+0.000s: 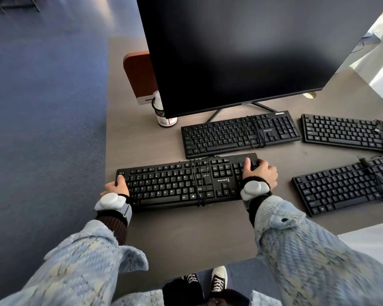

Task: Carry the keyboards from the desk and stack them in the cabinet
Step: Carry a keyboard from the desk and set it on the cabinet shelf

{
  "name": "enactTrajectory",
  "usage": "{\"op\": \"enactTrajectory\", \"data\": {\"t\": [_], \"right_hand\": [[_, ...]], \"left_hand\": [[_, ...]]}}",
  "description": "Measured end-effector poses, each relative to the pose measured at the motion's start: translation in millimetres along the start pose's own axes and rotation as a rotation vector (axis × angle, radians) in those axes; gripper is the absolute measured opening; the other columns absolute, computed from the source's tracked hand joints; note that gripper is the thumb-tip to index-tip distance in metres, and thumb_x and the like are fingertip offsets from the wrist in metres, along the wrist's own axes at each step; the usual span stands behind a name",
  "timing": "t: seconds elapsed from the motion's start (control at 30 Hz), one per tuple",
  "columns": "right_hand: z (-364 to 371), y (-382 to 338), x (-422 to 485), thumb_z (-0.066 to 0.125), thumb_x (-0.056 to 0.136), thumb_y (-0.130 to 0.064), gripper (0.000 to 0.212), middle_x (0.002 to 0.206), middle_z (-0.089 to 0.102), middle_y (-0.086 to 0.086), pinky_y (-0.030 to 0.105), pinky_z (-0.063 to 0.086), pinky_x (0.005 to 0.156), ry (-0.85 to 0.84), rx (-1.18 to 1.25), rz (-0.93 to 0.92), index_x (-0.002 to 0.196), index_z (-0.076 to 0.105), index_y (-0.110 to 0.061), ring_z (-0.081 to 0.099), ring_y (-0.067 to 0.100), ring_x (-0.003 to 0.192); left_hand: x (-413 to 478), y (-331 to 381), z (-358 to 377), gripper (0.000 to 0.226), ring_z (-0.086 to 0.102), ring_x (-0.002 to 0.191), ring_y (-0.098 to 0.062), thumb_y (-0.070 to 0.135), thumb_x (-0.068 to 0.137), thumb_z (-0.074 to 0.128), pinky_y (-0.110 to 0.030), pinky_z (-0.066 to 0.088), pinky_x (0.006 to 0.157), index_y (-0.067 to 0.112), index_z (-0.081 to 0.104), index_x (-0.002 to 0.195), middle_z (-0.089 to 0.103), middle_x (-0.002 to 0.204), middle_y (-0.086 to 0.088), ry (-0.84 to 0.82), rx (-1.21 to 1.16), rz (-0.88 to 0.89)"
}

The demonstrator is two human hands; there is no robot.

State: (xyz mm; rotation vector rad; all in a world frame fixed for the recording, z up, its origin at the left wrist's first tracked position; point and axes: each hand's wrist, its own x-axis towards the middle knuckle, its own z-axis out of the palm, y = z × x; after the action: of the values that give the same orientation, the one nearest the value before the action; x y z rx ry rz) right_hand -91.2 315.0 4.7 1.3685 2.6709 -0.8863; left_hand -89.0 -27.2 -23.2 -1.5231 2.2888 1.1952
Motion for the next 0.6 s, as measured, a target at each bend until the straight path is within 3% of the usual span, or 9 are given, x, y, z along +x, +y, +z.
{"op": "enactTrajectory", "data": {"t": [0.13, 0.3, 0.47, 0.6], "right_hand": [[17, -6, 9, 0.051, 0.087, -0.053, 0.058, 0.133, 0.048, 0.015, 0.044, 0.031, 0.106, -0.033, -0.053, 0.031, 0.131, 0.05, -0.014, 0.04, 0.032, 0.129], [31, -8, 14, 0.056, 0.084, -0.052, 0.057, 0.13, 0.05, 0.016, 0.045, 0.032, 0.104, -0.019, -0.03, 0.041, 0.127, 0.051, -0.015, 0.043, 0.034, 0.127], [34, -4, 14, 0.053, 0.084, -0.055, 0.056, 0.126, 0.052, 0.017, 0.046, 0.034, 0.103, -0.088, -0.013, 0.089, 0.129, 0.047, -0.022, 0.047, 0.036, 0.124], [30, 11, 17, 0.043, 0.086, -0.061, 0.062, 0.131, 0.054, 0.016, 0.044, 0.039, 0.103, -0.211, -0.01, 0.13, 0.133, 0.044, -0.02, 0.051, 0.036, 0.123]], "left_hand": [[16, 4, 13, 0.063, 0.054, 0.116, -0.045, 0.048, 0.089, 0.043, -0.043, 0.038, 0.106, -0.007, 0.06, 0.115, 0.059, 0.122, -0.033, 0.011, 0.031, -0.007], [18, 8, 14, 0.062, 0.055, 0.117, -0.042, 0.054, 0.086, 0.044, -0.042, 0.036, 0.108, 0.004, 0.062, 0.118, 0.059, 0.125, -0.026, 0.081, 0.162, -0.005], [11, 10, 25, 0.066, 0.038, 0.134, -0.038, 0.052, 0.089, 0.047, -0.042, 0.021, 0.113, 0.005, 0.042, 0.135, 0.038, 0.143, -0.024, 0.09, 0.254, -0.023], [18, 4, 29, 0.073, 0.04, 0.134, -0.039, 0.054, 0.087, 0.047, -0.045, 0.025, 0.113, 0.002, 0.039, 0.138, 0.042, 0.143, -0.025, 0.052, 0.273, -0.022]]}}
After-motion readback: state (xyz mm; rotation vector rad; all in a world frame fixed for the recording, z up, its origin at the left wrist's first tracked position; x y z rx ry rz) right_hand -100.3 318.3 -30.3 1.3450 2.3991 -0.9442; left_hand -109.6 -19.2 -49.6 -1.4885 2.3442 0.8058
